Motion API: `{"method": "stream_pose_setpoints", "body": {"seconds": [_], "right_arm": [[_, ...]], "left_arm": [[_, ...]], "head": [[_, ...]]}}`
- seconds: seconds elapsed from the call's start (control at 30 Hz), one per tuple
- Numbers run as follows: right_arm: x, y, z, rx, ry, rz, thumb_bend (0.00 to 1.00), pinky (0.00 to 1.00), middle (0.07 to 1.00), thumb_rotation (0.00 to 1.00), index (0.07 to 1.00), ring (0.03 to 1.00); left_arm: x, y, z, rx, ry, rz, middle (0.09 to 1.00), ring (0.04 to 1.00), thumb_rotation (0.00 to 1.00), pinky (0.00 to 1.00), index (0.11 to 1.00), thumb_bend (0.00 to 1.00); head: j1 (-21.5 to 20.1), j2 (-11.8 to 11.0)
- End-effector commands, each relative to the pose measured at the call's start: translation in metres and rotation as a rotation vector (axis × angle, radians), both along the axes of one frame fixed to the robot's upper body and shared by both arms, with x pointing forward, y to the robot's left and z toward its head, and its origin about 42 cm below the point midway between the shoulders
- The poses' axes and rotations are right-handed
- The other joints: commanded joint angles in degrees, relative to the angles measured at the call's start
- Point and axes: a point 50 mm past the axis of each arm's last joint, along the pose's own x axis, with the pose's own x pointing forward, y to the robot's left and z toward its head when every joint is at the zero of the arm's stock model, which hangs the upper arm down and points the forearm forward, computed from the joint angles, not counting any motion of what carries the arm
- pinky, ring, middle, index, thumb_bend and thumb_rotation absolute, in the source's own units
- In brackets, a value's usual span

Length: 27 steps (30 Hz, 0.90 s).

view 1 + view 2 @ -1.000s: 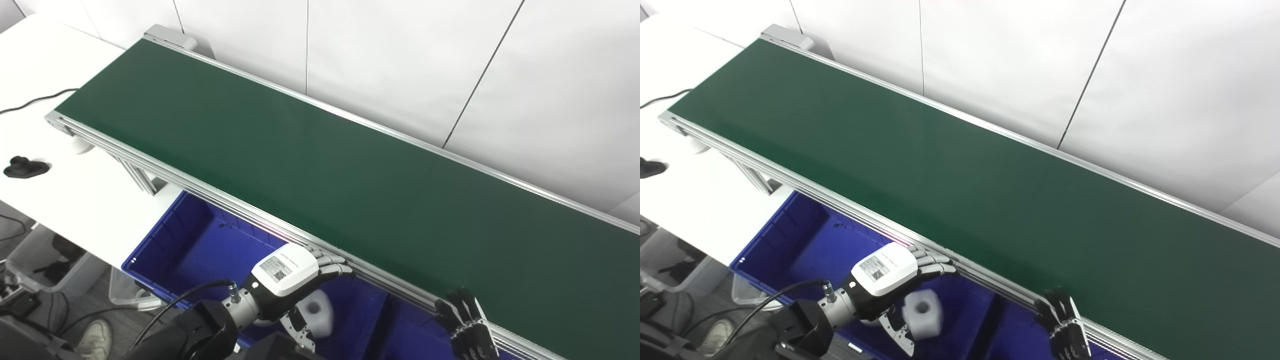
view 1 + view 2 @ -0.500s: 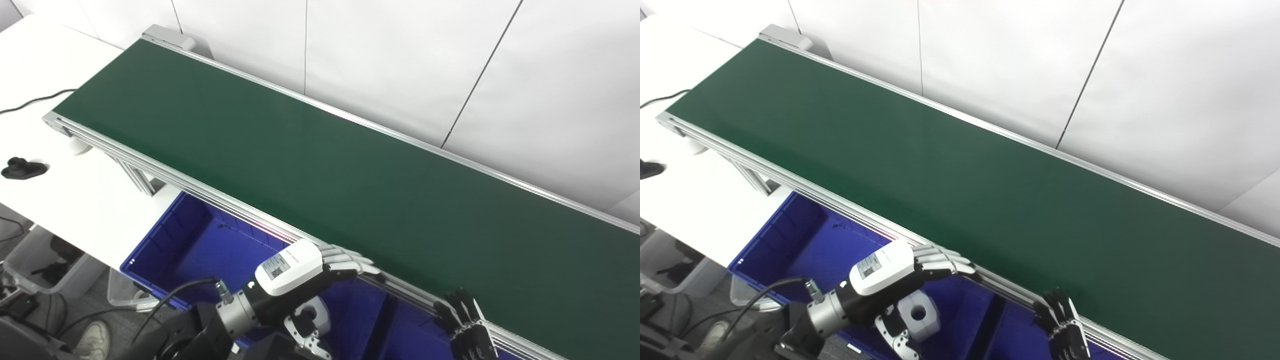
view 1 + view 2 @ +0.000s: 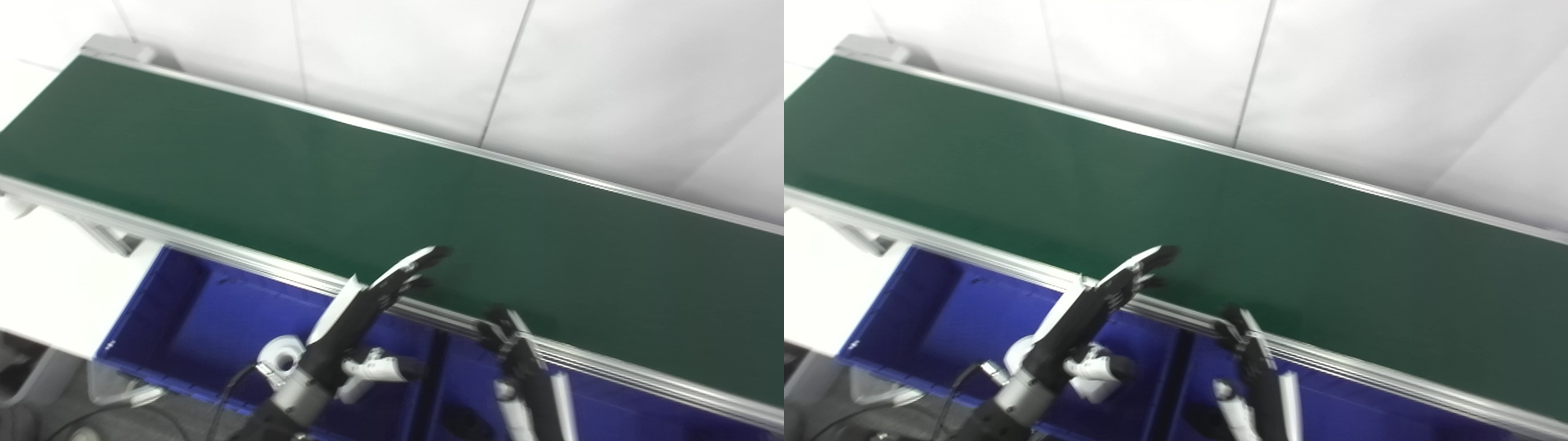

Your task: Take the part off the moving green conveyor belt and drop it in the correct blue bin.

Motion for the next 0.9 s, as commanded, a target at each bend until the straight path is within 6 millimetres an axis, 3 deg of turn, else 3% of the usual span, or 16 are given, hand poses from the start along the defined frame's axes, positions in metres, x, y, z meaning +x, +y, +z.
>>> {"method": "stream_pose_setpoints", "body": {"seconds": [0.0,0.03,0.2,0.5,0.87], "right_arm": [[0.0,0.013,0.007,0.009,-0.047,-0.035,0.78,0.83,0.887,0.89,0.891,0.849],[0.001,0.02,0.007,0.01,-0.049,-0.052,0.77,0.83,0.889,0.9,0.892,0.851],[0.008,0.047,0.011,0.034,-0.044,-0.092,0.74,0.86,0.923,0.93,0.923,0.877],[0.011,0.061,0.009,0.056,-0.032,-0.102,0.75,0.88,0.937,0.94,0.928,0.894],[0.015,0.068,0.008,0.079,-0.014,-0.097,0.77,0.85,0.926,0.93,0.919,0.892]], "left_arm": [[0.012,0.005,0.007,0.001,-0.053,-0.042,1.0,1.0,0.82,0.99,0.971,0.81],[0.015,0.01,0.004,0.02,-0.047,-0.066,1.0,1.0,0.82,1.0,0.974,0.81],[0.021,0.032,-0.006,0.074,0.003,-0.149,1.0,1.0,0.82,1.0,0.997,0.82],[0.022,0.042,-0.012,0.123,0.015,-0.211,1.0,1.0,0.82,1.0,1.0,0.82],[0.026,0.046,-0.01,0.11,0.018,-0.223,1.0,1.0,0.8,1.0,1.0,0.82]], "head": [[-3.3,0.3],[-6.9,0.7],[-14.7,1.9],[-16.5,0.8],[-23.6,0.4]]}}
